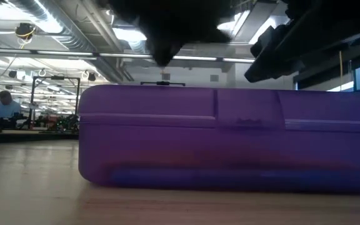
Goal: Pick & place school supplies into a supply box
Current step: Close the purple supply box
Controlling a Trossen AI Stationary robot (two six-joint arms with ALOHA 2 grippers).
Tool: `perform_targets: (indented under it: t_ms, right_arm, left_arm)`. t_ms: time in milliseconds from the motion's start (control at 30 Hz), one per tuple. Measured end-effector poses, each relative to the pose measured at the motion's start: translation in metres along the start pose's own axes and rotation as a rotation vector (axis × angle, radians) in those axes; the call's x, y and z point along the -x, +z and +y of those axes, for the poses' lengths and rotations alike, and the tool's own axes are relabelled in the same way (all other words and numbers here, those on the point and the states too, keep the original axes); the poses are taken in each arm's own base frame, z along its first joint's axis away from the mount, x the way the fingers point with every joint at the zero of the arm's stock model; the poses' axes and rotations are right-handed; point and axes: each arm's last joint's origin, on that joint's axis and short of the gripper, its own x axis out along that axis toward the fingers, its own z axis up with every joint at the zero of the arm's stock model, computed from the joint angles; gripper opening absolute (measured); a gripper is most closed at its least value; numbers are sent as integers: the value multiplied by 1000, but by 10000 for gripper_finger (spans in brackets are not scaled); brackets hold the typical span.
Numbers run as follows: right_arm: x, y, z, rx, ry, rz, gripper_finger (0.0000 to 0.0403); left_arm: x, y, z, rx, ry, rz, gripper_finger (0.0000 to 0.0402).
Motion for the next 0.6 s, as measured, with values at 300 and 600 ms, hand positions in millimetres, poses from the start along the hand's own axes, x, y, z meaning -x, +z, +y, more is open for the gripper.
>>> perform_targets:
  t_ms: [300, 600]
  right_arm:
    - [-23, -3, 8, -16, -10, 57, 225]
    - [-32, -9, 6, -32, -27, 79, 225]
  left_arm:
    - [-2, -22, 8, 7, 98, 116, 112]
    - [-2, -32, 12, 16, 161, 197, 112]
